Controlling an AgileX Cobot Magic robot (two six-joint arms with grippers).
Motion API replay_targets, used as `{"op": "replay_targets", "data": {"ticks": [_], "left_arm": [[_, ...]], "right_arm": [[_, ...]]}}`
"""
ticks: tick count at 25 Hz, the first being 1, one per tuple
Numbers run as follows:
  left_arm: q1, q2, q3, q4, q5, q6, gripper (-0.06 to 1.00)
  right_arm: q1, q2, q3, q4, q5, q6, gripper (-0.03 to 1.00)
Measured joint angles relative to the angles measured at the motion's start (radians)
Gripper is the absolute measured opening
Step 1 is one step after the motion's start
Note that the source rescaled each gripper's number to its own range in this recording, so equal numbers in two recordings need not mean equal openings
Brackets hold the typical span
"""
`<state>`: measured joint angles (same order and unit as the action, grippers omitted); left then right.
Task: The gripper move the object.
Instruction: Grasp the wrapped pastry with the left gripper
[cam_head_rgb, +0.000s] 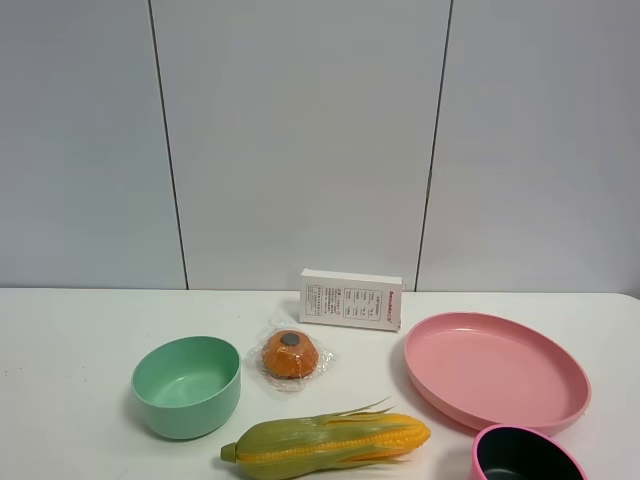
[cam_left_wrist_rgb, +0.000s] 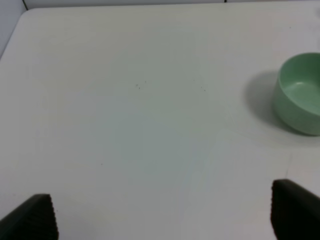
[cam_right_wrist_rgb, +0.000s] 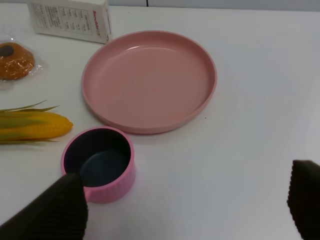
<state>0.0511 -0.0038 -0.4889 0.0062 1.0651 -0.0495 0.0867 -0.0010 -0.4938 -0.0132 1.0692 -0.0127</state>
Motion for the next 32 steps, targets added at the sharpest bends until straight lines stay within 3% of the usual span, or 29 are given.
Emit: {"op": "replay_targets", "data": {"ticks": [13,17,20,21,25,26,27,28,32], "left_arm": [[0.0,0.0,0.0,0.0,0.0,0.001,1.0],[0.0,0.0,-0.016,-0.041,0.0,0.058,1.0],[0.0,0.046,-0.109,-0.159,-0.018,0.145,1.0],[0.0,0.046,-0.109,-0.159,-0.018,0.145,1.0],[0.0,0.245,-0.293,-0.362,-0.001,0.396,1.0],[0.0,0.299,-0.332,-0.407,0.008,0.477,1.0],[0.0,0.43,-0.421,-0.524,0.022,0.621,1.0],[0.0,0.495,-0.46,-0.577,0.022,0.694,1.0],[0.0,0.711,-0.582,-0.787,0.022,0.918,1.0]], "right_arm": [[0.0,0.0,0.0,0.0,0.0,0.0,1.0],[0.0,0.0,0.0,0.0,0.0,0.0,1.0],[0.0,0.0,0.0,0.0,0.0,0.0,1.0],[0.0,0.0,0.0,0.0,0.0,0.0,1.0],[0.0,0.0,0.0,0.0,0.0,0.001,1.0],[0.0,0.0,0.0,0.0,0.0,0.001,1.0],[0.0,0.0,0.0,0.0,0.0,0.001,1.0],[0.0,0.0,0.0,0.0,0.0,0.001,1.0],[0.0,0.0,0.0,0.0,0.0,0.001,1.0]]}}
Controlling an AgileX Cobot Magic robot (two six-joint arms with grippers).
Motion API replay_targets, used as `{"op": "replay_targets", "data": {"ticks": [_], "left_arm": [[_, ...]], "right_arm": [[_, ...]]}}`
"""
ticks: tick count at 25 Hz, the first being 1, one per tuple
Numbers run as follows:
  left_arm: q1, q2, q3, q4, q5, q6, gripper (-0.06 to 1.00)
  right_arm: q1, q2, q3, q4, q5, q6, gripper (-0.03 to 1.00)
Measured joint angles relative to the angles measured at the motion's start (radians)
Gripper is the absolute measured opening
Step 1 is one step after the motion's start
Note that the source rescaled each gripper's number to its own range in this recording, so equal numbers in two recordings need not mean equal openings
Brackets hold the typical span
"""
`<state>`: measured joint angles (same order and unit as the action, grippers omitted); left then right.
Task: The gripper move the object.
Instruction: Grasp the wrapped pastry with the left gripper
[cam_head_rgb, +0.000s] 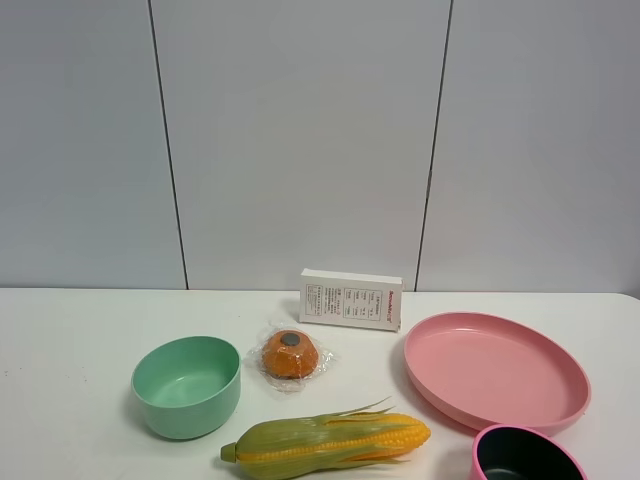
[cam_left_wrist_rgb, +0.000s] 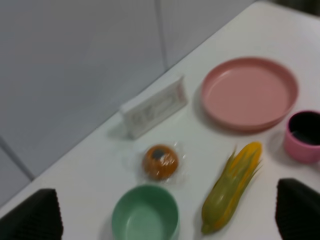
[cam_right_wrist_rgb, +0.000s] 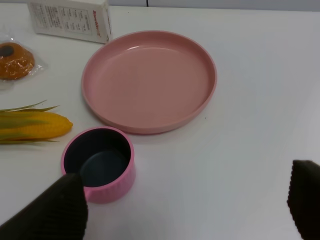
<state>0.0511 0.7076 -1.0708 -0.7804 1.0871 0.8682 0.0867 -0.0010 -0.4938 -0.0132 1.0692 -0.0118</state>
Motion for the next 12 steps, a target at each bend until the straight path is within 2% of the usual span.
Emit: {"op": "replay_targets", "data": {"ticks": [3,7,12], "left_arm": [[0.0,0.131,-0.068,-0.097,0.001,0.105,1.0],[-0.015,0.254,-0.14,-0.149,0.012,0.17,1.0],[-0.172,0.471,-0.284,-0.114,-0.028,0.184,1.0]], "right_arm": [[0.0,0.0,0.0,0.0,0.0,0.0,1.0],[0.0,0.0,0.0,0.0,0.0,0.0,1.0],[0.0,0.0,0.0,0.0,0.0,0.0,1.0]]}}
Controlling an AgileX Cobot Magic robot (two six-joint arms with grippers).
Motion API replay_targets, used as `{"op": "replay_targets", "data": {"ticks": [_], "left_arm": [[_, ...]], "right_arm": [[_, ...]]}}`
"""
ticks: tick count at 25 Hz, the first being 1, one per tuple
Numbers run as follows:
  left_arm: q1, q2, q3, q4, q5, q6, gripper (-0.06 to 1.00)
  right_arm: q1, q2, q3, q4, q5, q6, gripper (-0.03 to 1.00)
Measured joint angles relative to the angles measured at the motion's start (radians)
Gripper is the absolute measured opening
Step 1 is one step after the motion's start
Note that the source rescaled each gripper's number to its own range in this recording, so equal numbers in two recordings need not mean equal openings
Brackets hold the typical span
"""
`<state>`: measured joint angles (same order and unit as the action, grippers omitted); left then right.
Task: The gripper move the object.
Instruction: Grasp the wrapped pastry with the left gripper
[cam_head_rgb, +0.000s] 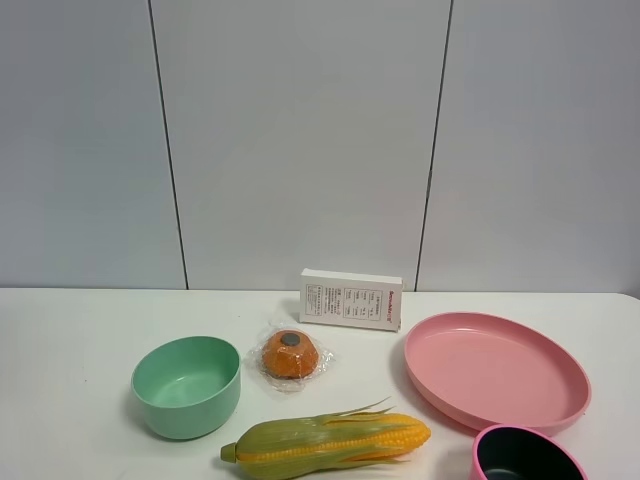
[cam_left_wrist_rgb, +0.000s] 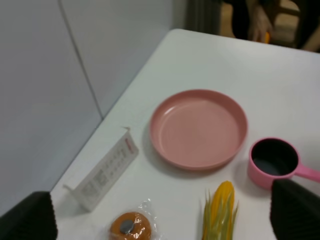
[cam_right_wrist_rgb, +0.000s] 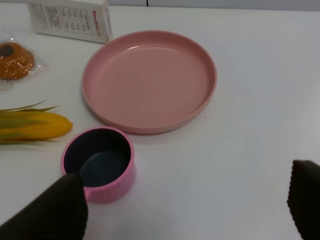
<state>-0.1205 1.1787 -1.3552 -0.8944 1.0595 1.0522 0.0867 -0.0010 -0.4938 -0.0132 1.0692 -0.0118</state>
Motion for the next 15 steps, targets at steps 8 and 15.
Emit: {"op": "replay_targets", "data": {"ticks": [8,15], "left_arm": [[-0.272,0.306,-0.087,0.216,-0.079,-0.036,1.0],[-0.381,0.536,-0.087,0.398,-0.242,-0.154,1.0]], "right_arm": [[0.0,0.0,0.0,0.0,0.0,0.0,1.0],[0.0,0.0,0.0,0.0,0.0,-0.001,1.0]]}}
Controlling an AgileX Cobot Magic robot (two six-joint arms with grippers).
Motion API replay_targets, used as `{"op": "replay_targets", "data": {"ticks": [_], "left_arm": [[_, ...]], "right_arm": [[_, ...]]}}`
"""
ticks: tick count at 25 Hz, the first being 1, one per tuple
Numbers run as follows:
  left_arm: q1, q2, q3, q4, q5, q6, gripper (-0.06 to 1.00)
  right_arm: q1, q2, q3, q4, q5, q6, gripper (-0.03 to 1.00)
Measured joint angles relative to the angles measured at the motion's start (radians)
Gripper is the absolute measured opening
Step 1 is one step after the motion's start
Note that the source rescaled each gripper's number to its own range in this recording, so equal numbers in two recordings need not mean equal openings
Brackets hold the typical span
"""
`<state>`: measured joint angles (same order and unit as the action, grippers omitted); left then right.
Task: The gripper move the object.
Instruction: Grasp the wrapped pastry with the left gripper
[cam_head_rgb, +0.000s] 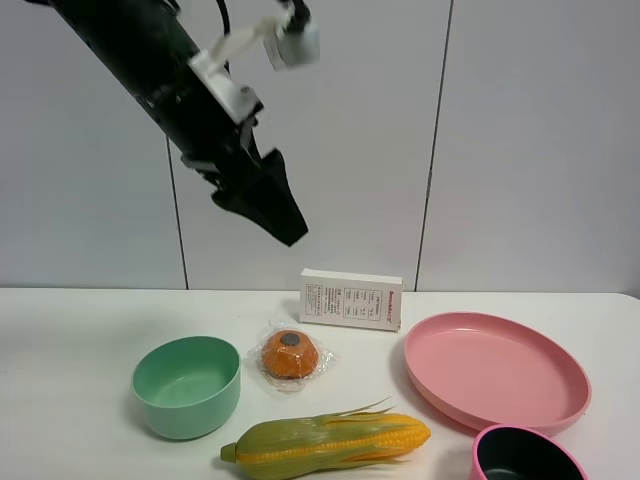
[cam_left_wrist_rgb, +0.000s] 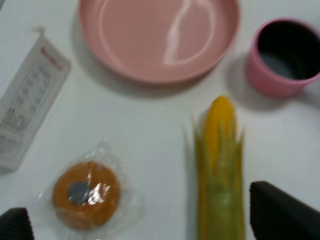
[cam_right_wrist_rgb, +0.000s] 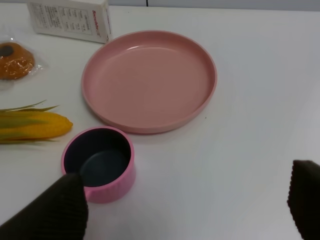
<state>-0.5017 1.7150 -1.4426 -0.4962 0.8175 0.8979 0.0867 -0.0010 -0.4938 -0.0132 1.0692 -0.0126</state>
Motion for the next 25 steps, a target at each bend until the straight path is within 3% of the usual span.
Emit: {"op": "replay_targets", "data": {"ticks": [5,8,25], "left_arm": [[-0.029,0.116,0.0,0.195,-0.096,-0.14,1.0],[-0.03,0.187,-0.026,0.255,-0.093,-0.172,1.0],[-0.061,0.475,-0.282,0.309,0.016,-0.192,1.0]], "right_arm": [[0.0,0.0,0.0,0.0,0.0,0.0,1.0],[0.0,0.0,0.0,0.0,0.0,0.0,1.0],[0.0,0.0,0.0,0.0,0.0,0.0,1.0]]}}
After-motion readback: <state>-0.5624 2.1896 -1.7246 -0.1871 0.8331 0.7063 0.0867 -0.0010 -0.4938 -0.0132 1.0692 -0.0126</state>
